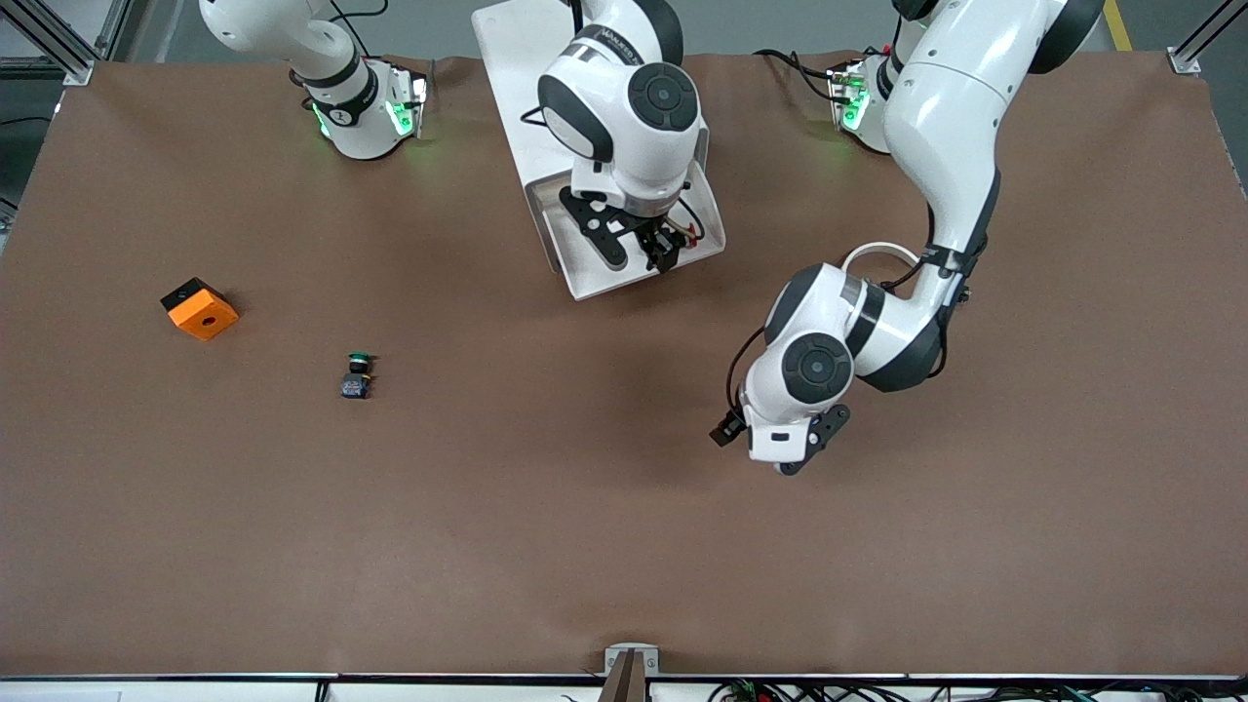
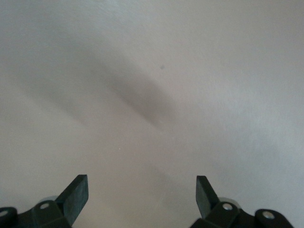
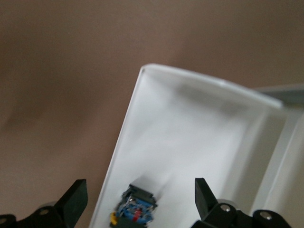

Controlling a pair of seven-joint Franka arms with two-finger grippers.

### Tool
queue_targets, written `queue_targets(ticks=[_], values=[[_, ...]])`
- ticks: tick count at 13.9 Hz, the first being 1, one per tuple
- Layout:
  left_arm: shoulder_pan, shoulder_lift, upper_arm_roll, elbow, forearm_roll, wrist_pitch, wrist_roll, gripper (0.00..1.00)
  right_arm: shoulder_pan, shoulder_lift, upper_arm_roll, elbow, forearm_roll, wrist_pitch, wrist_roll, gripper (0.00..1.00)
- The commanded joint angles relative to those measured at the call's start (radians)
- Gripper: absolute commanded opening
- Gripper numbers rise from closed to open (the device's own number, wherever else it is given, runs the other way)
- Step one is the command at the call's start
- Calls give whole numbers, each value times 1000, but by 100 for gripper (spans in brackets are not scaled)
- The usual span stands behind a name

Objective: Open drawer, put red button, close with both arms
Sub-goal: 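Raise the right gripper out of the drawer while the left gripper reaches the drawer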

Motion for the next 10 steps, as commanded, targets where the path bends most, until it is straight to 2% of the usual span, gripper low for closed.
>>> queue_targets(ticks=[1,8,10], values=[[0,-68,-10,-43,23,-32,115,100,-52,-56,5,8,-11,-102,-286,100],[-9,-126,-85,-96,25,-5,168,100,-262,-191,7,10,-6,-277,-787,100],[-4,-133,-131,-102,25,8,168,100,-335,-236,7,10,-3,-320,-916,100]])
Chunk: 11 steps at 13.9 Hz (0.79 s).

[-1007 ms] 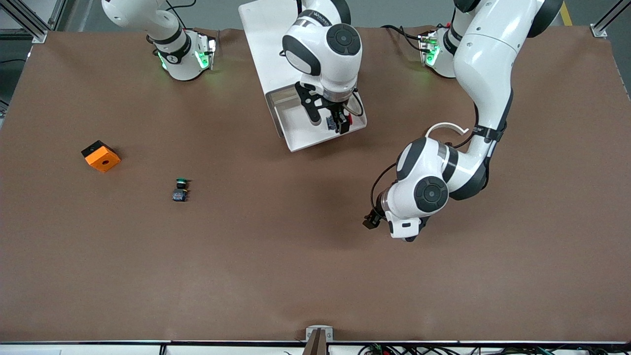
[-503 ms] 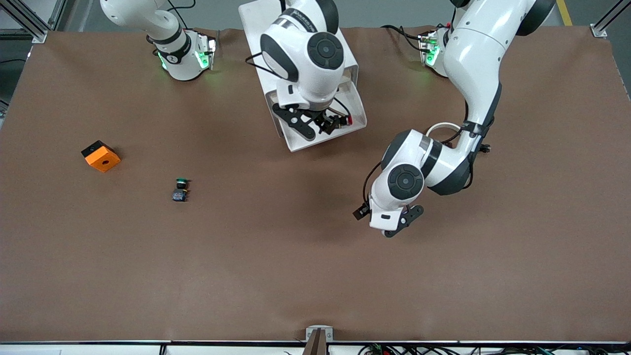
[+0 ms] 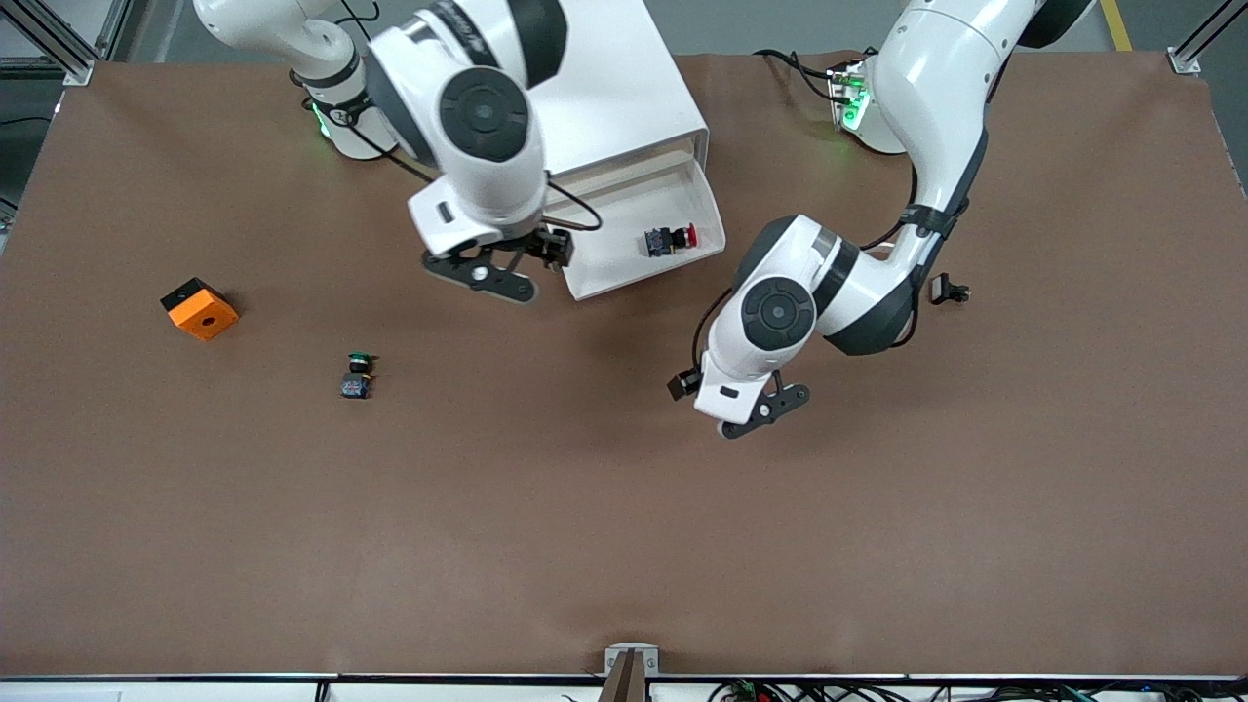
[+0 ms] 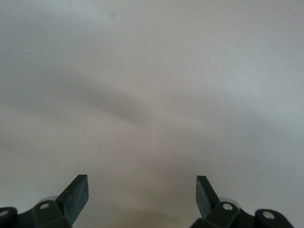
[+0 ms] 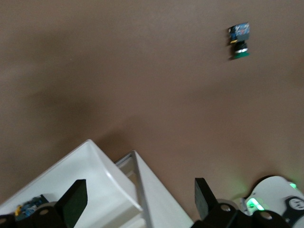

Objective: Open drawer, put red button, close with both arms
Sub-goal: 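Raise the right gripper out of the drawer while the left gripper reaches the drawer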

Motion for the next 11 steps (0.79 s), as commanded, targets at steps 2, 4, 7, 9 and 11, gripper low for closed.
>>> queue_targets(ticks=[2,4,7,9,11], values=[[4,-43,-53,-52,22,26,8,100,-136,-86,17,-15,-1,-59,-197,100],[-11,-43,-75,-69,22,31,6,100,-217,-100,17,-13,-1,-60,-324,100],[-62,-39,-75,-89,23,36,6,100,-329,-100,19,7,7,-60,-494,100],[-103,-40,-75,-116,49,66,2,100,-399,-99,19,7,5,-59,-623,100],[-140,-40,-76,-124,51,80,-12,100,-453,-102,17,7,3,-69,-723,100]])
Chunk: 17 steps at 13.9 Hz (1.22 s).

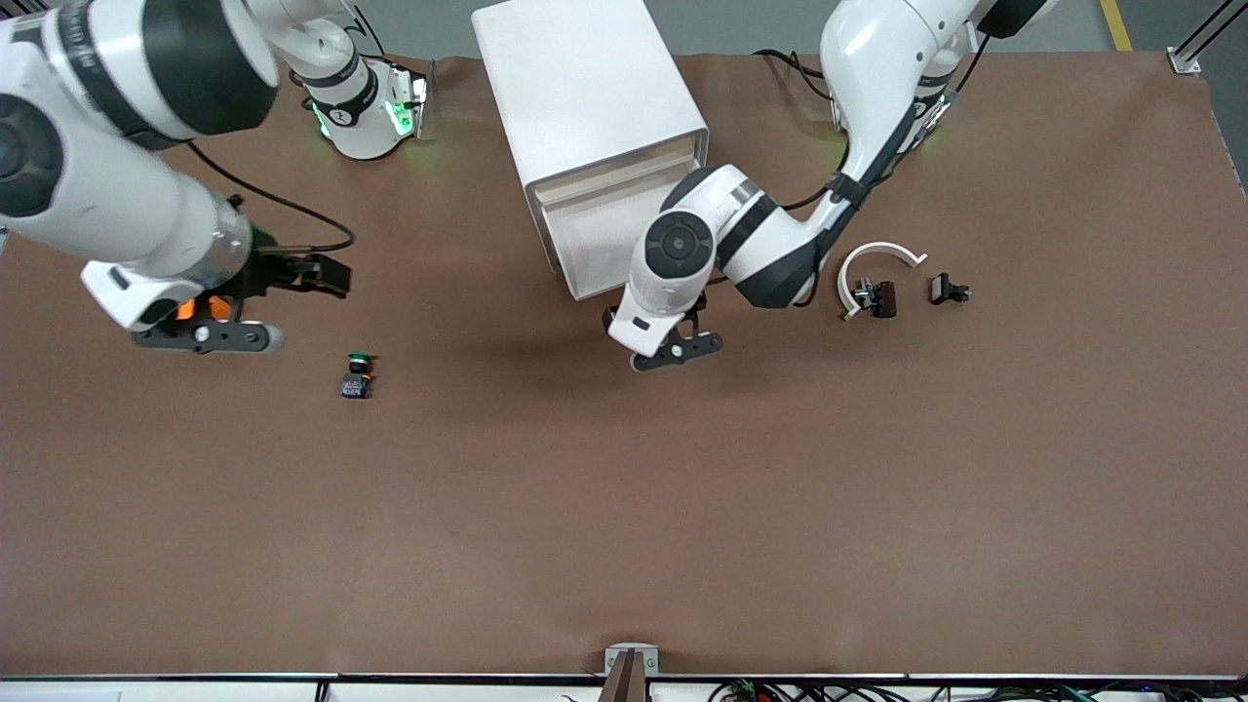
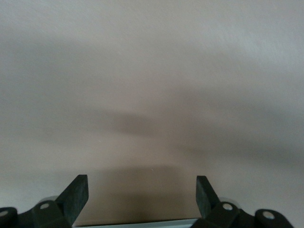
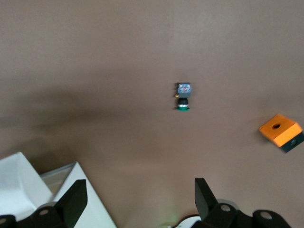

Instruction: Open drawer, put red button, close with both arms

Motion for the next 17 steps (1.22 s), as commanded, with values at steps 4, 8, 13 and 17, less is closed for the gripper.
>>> queue_targets(ticks=[4,8,13,17], values=[[-72,-33,1,-85,26,14,-35,100,-163,-76,21,-7,-4,-59,-98,100],[-112,-32,-3,-94,26,-19,-84,100,-225,-102,17,-10,-18,-70,-130,100],[-138,-30,-23,-85,14,-67,-144,100,-312,-96,15,-2,-26,-39,-256,100],[-144,-29,-51,-83,14,-90,-187,100,-318,-93,14,30,-27,-42,-242,100]])
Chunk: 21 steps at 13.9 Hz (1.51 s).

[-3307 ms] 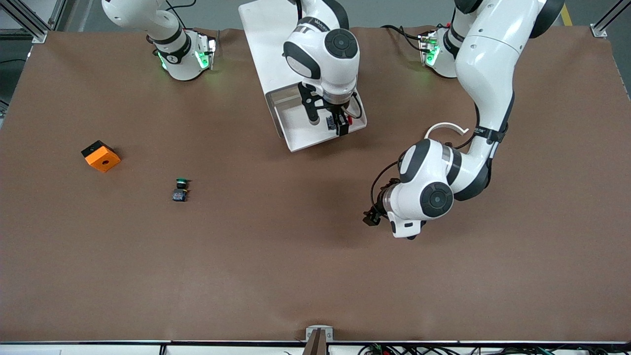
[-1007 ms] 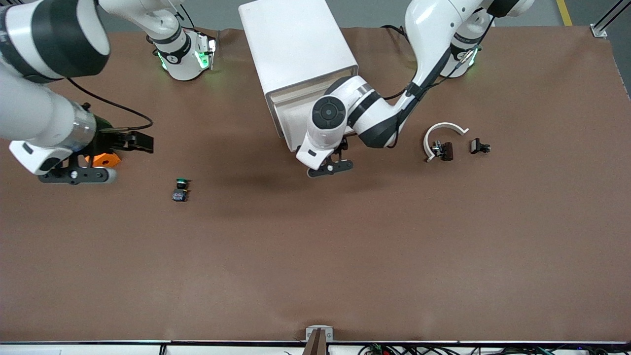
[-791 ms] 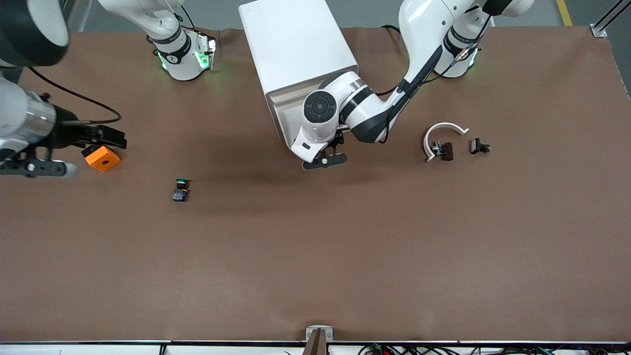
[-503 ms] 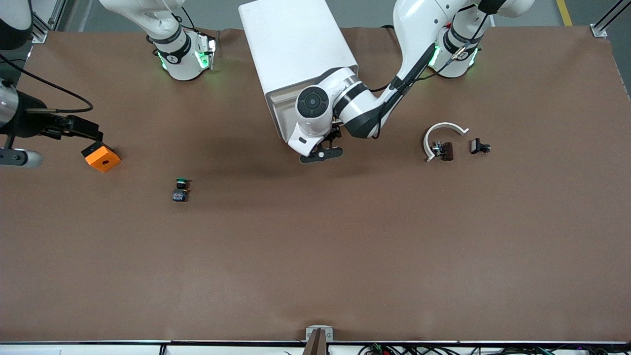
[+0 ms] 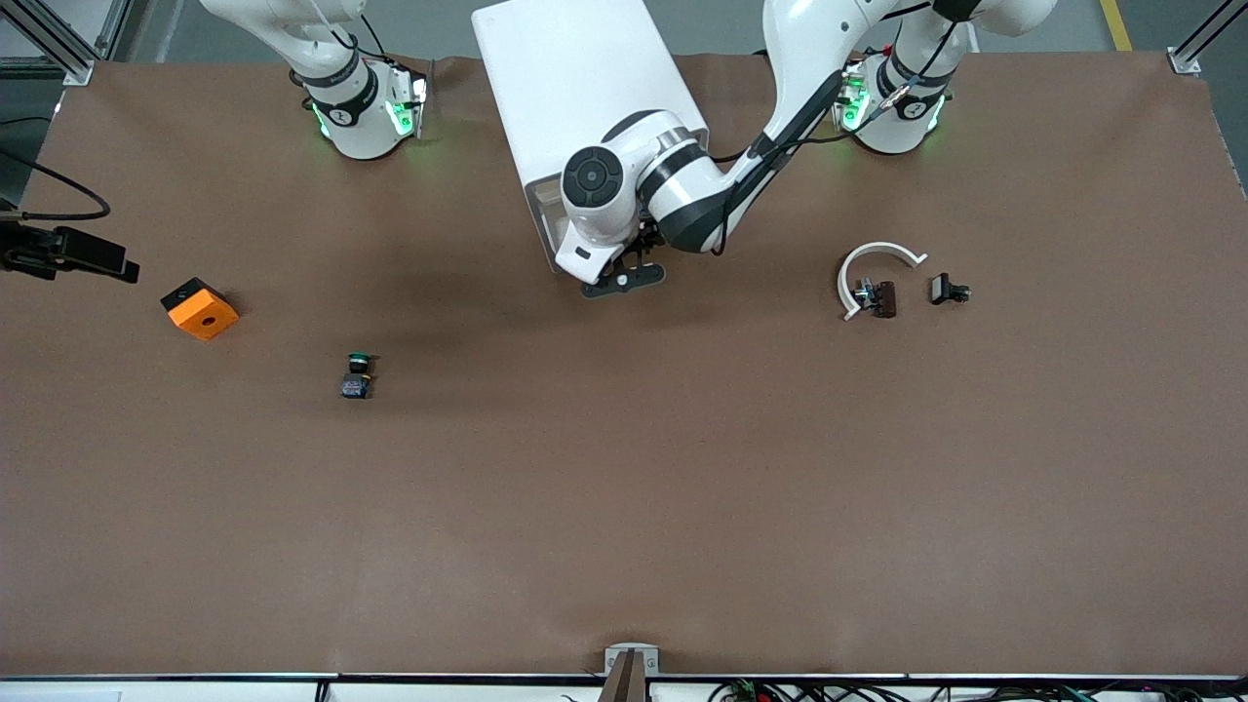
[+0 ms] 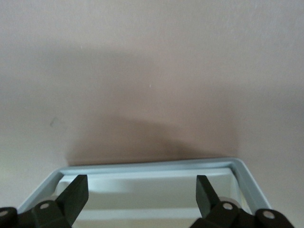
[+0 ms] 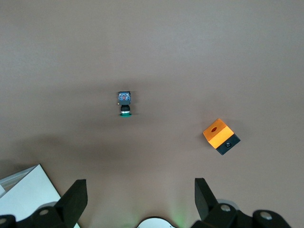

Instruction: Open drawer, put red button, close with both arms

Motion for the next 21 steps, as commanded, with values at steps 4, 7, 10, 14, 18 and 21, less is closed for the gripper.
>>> queue_targets(ticks=[4,7,10,14,18,21], values=[[-28,-17,-16,1,7,-21,-71,100,-39,-6,15,25,8,-2,1,100],[-44,-13,-18,4,6,-25,-88,100,-17,-13,25,17,-5,-10,-1,100],[-78,-13,-18,4,6,-62,-114,100,-17,-50,25,-12,-5,-11,-14,100],[-83,-13,-24,6,-28,-64,-118,100,-8,-85,26,-50,-6,12,-14,100],[-75,-2,-21,6,-28,-64,-106,100,41,-98,8,-59,-58,19,-31,100],[-52,12,-12,17,-14,-53,-99,100,32,-140,-23,-124,-54,67,-114,100]])
